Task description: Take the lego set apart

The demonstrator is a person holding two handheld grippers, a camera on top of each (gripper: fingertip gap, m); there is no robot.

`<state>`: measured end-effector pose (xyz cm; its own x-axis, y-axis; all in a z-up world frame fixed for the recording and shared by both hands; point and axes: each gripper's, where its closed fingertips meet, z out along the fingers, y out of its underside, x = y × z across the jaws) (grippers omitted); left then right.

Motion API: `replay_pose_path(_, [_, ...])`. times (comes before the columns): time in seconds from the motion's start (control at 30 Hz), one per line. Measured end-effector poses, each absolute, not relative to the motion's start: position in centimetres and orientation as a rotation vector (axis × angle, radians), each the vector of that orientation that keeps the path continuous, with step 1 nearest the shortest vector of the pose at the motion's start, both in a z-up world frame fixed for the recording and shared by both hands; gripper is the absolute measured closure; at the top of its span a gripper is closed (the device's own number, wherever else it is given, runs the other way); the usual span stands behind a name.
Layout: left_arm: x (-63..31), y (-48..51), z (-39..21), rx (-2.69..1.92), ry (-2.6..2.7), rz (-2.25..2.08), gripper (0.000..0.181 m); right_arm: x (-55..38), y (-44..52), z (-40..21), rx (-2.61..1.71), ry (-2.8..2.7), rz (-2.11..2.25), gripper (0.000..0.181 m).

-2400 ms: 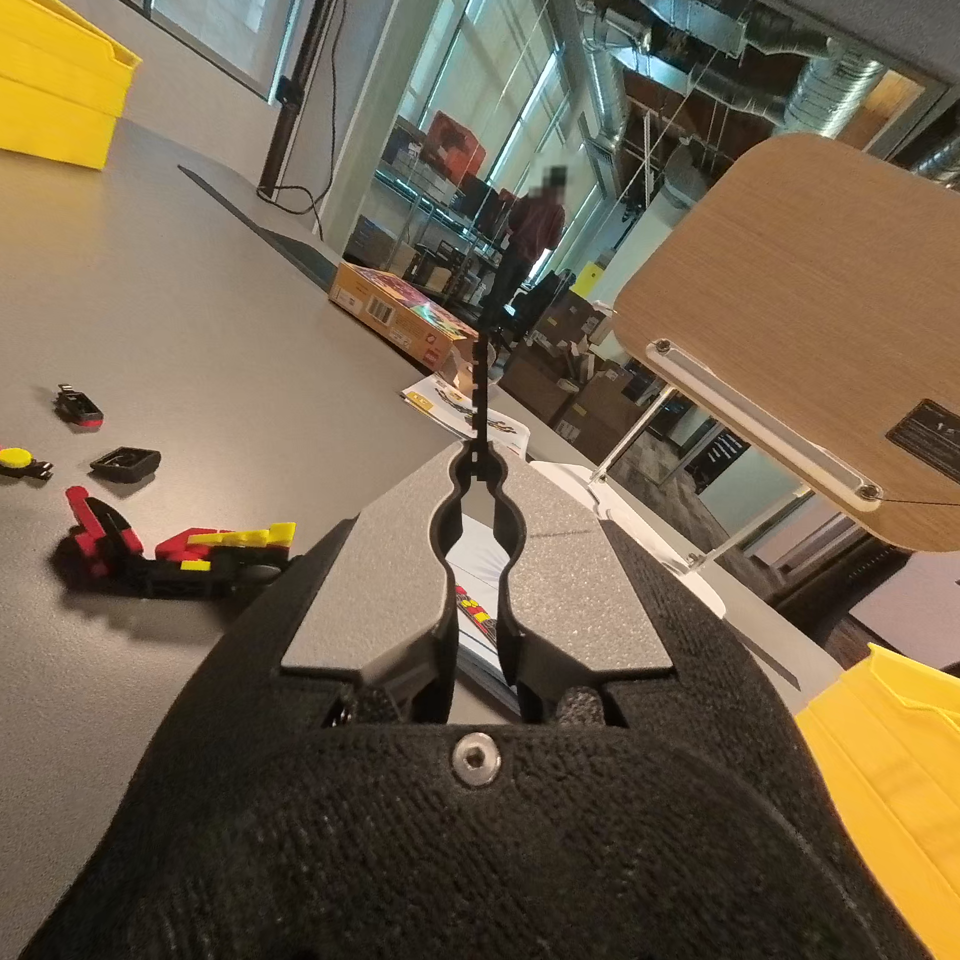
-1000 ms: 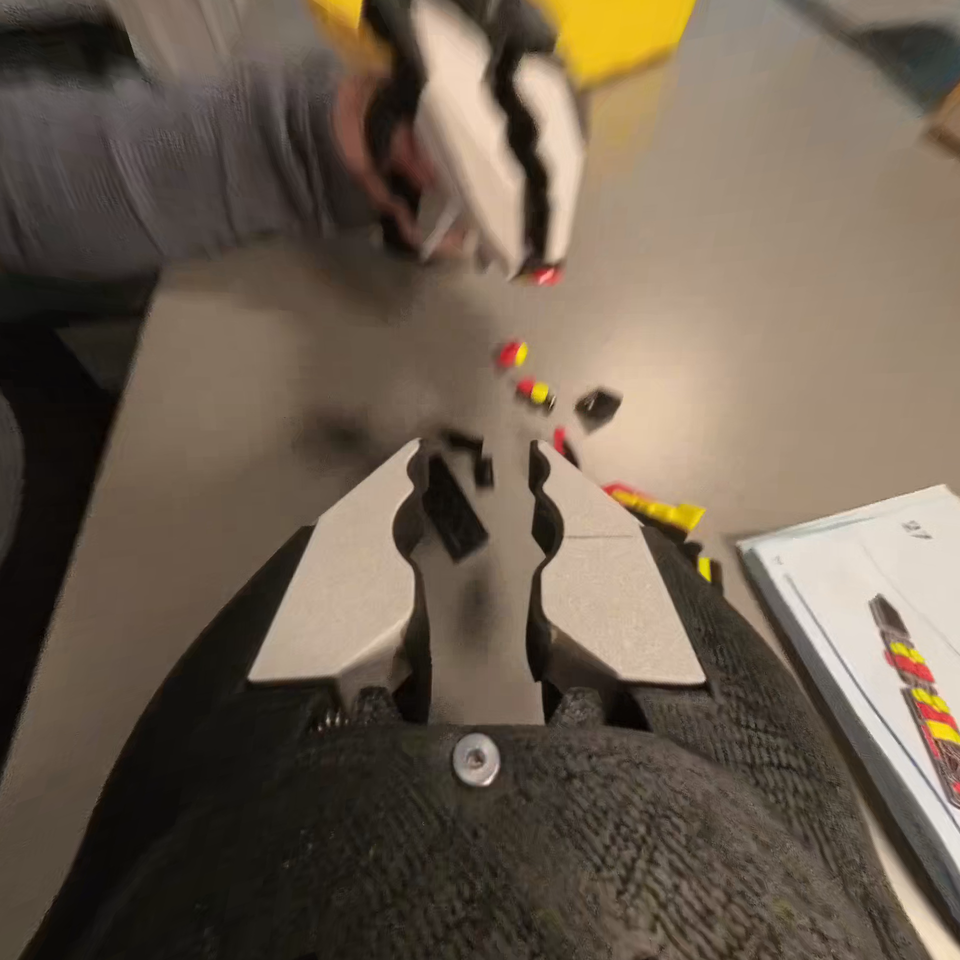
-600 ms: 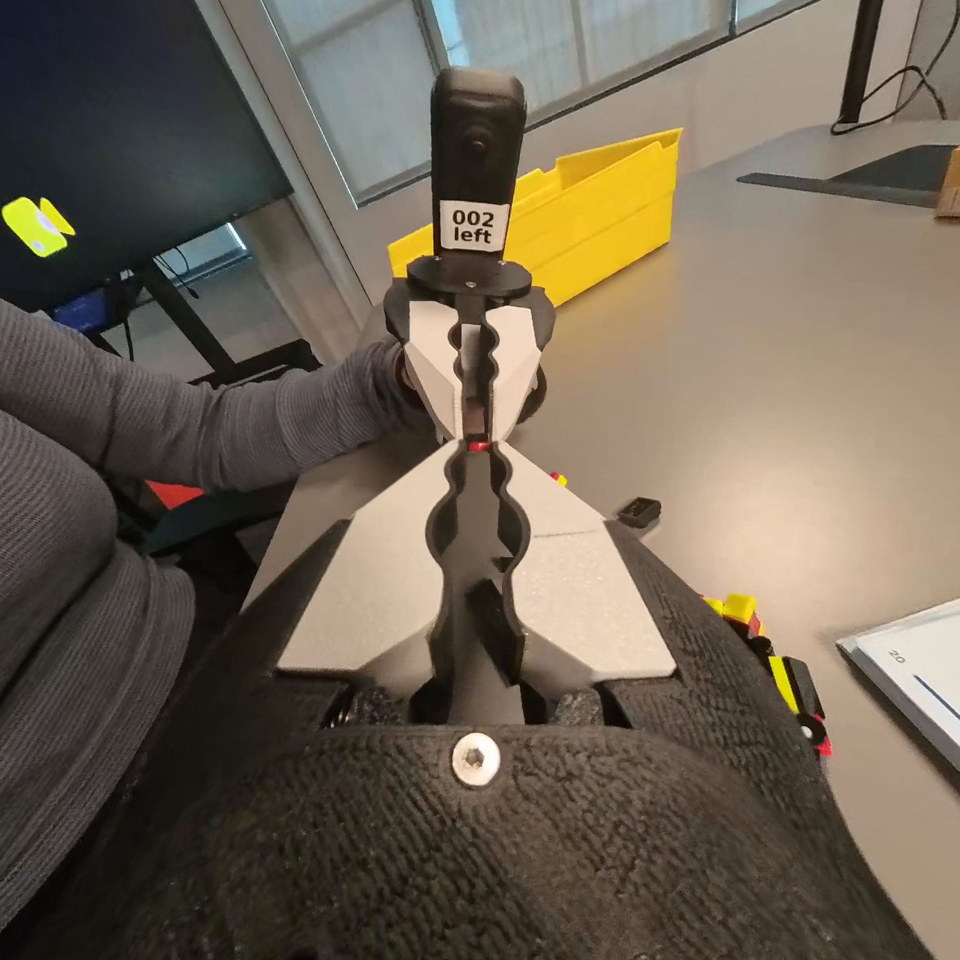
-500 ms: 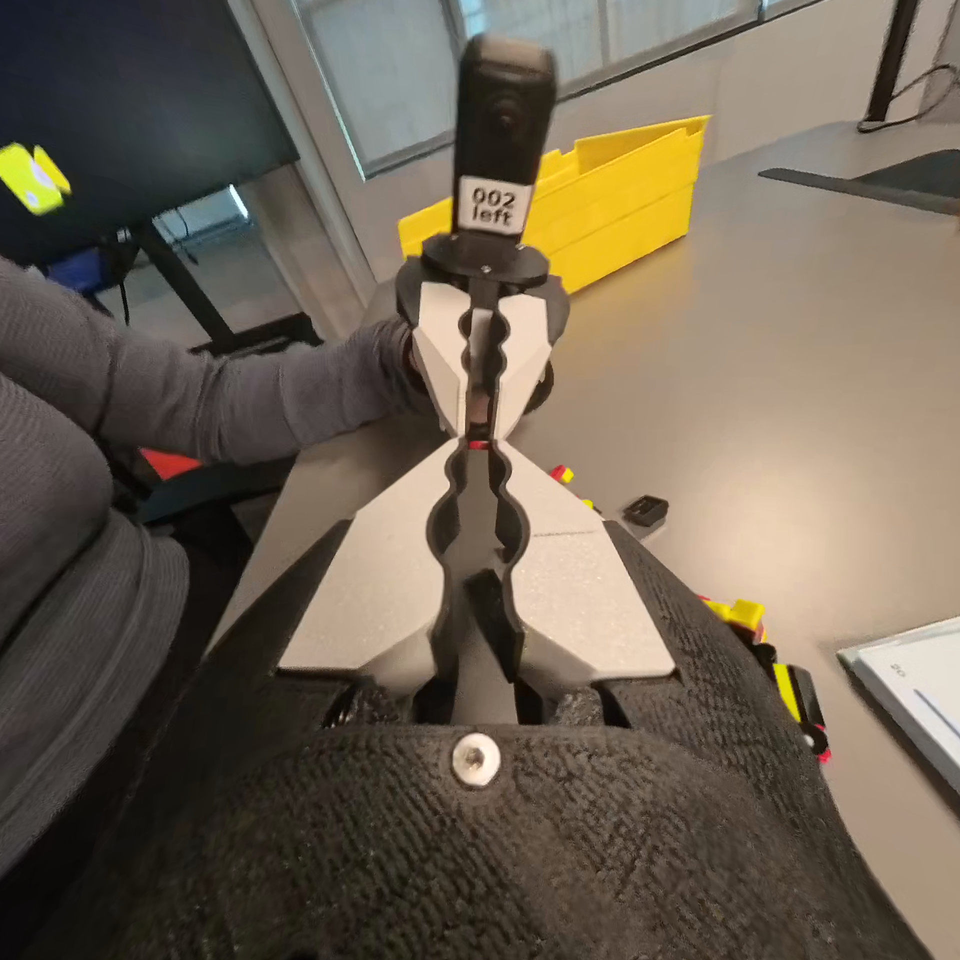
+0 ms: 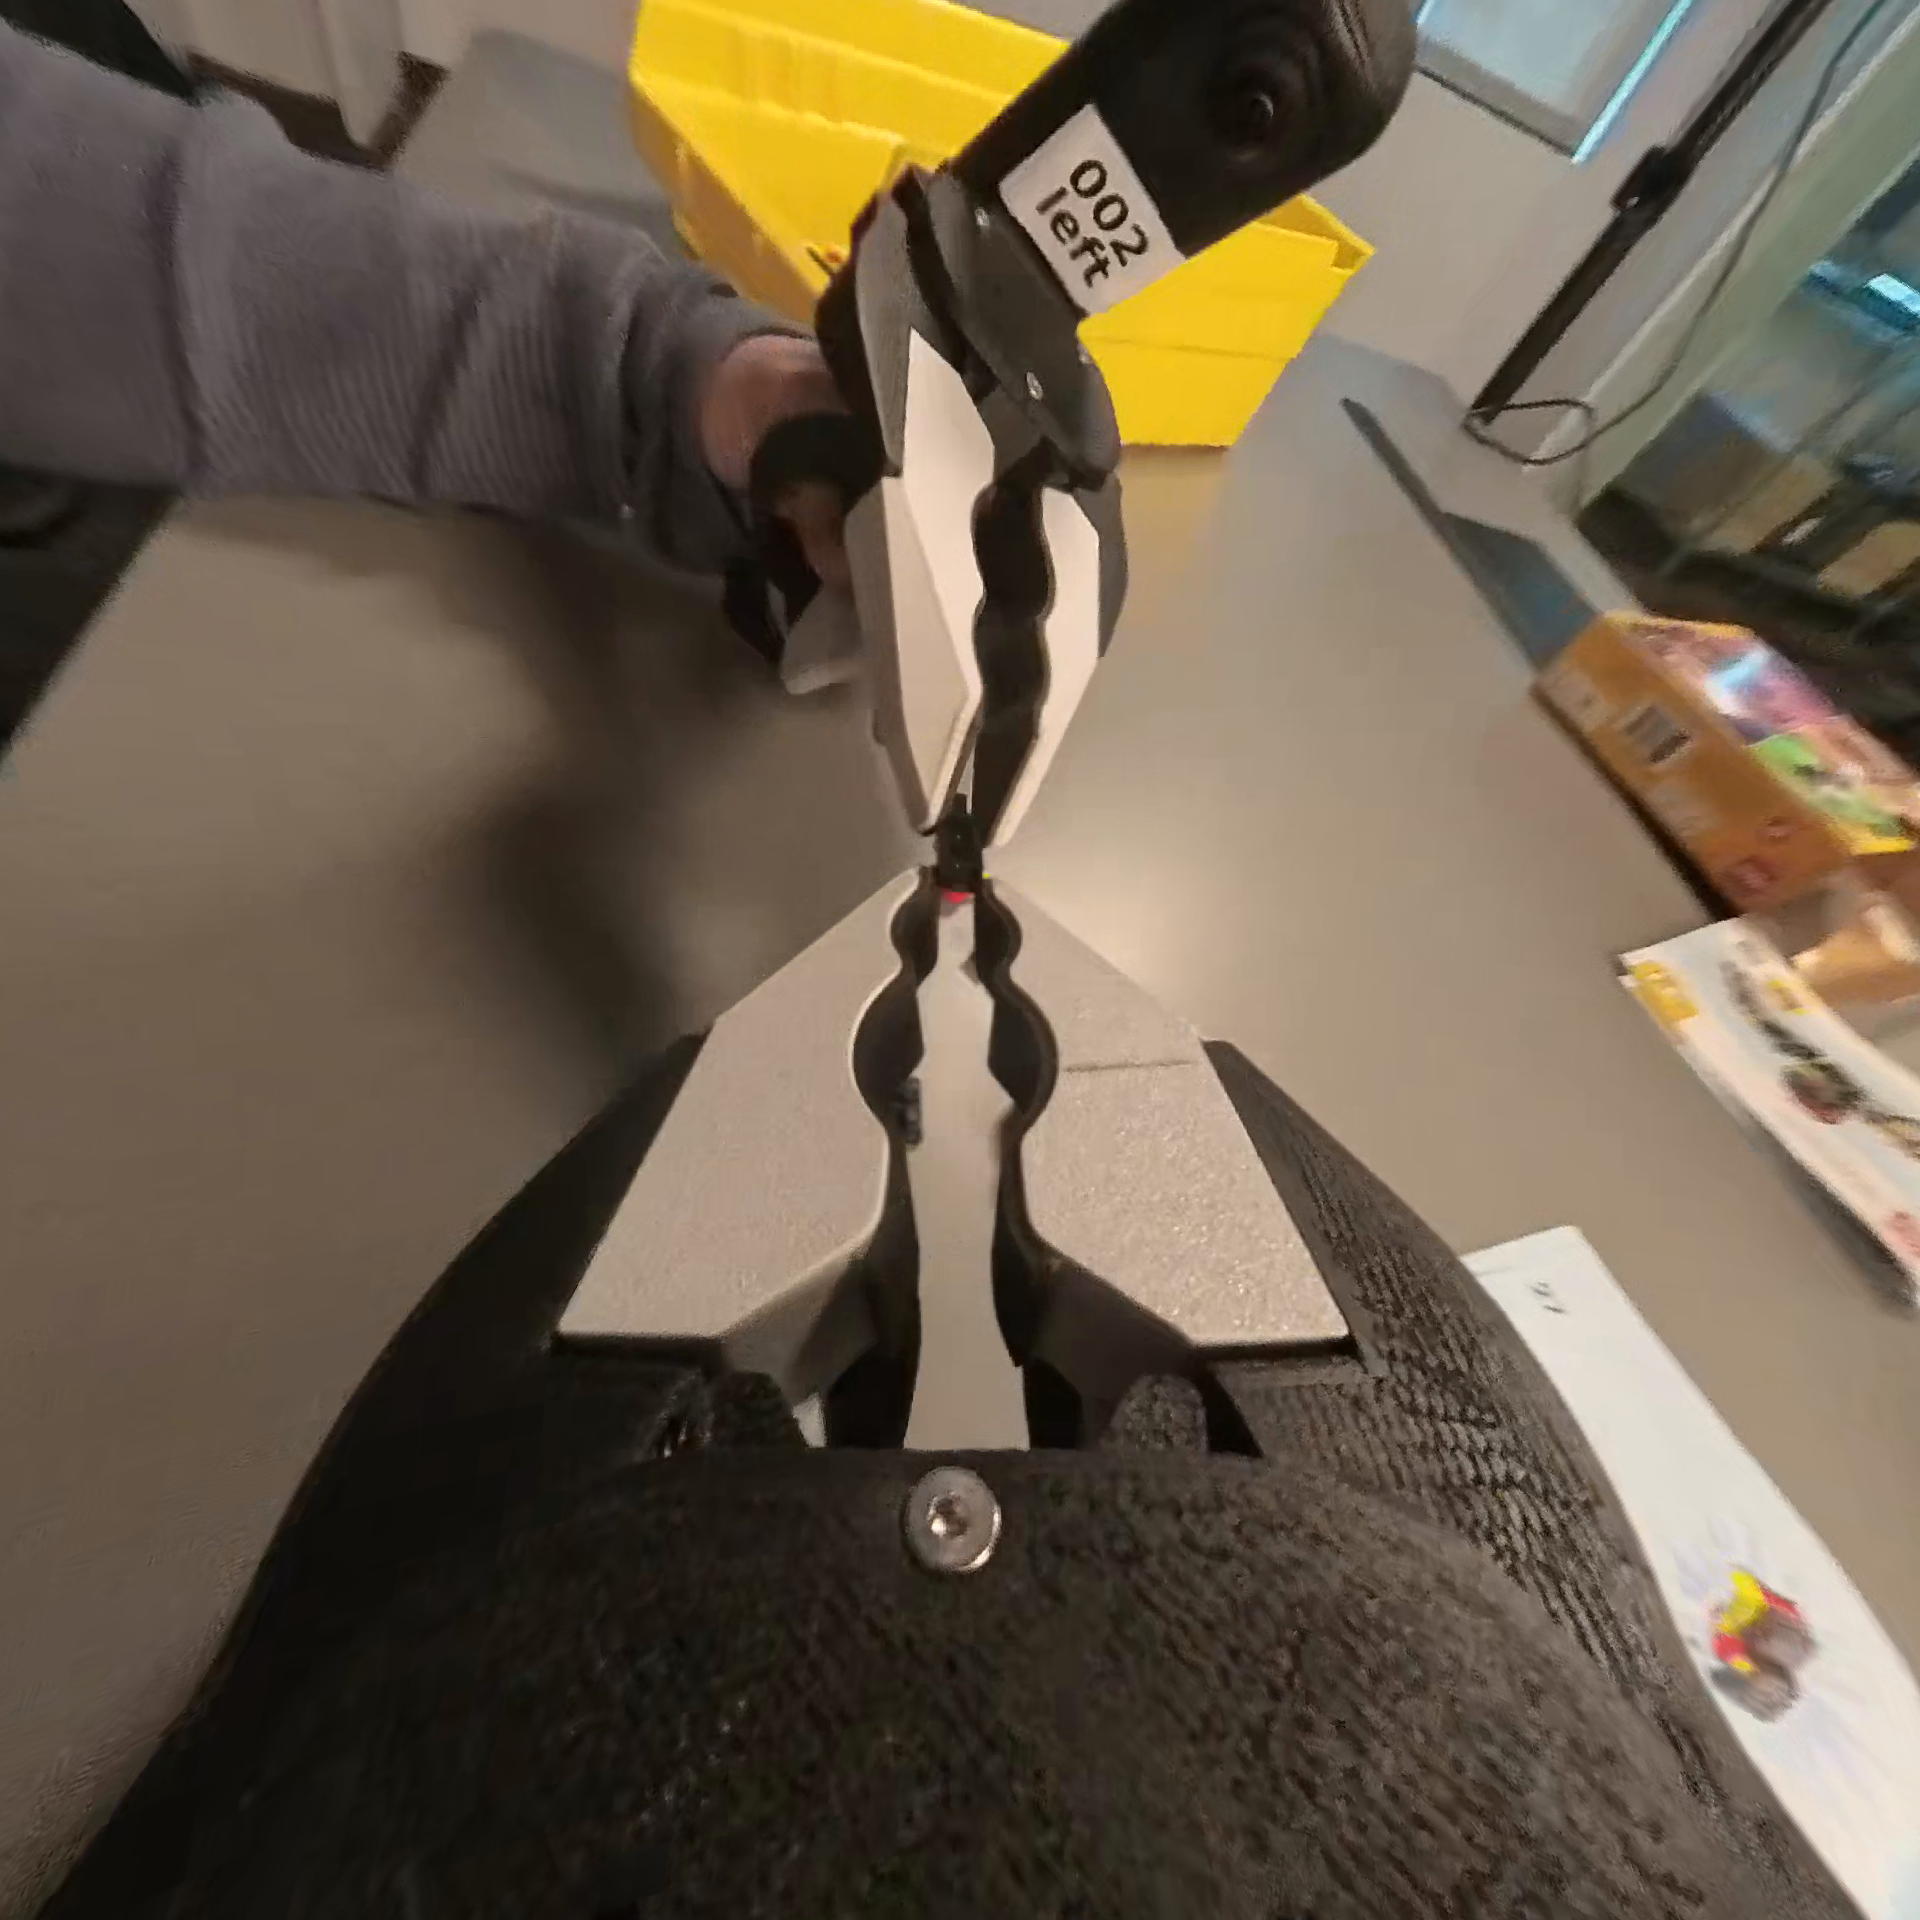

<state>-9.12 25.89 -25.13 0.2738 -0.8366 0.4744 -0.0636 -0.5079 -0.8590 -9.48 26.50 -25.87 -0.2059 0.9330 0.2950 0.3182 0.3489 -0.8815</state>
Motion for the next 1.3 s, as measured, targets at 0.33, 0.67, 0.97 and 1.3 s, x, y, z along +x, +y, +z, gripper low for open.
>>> replay_pose_path(0.33, [-9.9,26.6,-24.5,-1.76,0.715,-1.378,0.176,-10.2,28.1,-26.1,-1.03,-1.692,0.492,0.181])
replay_pose_path(0.67, [-10.7,27.3,-22.8,-1.672,0.541,-1.54,0.175,-10.2,27.4,-23.8,-1.249,-1.477,1.121,0.167])
replay_pose_path(0.97, [-9.0,27.1,-22.1,-1.599,0.618,-1.463,0.175,-10.9,26.5,-23.3,-1.393,-1.34,1.53,0.176])
replay_pose_path(1.3, [-9.3,27.4,-24.4,-1.745,0.699,-1.254,0.177,-11.0,27.6,-26.1,-1.319,-1.538,1.046,0.177])
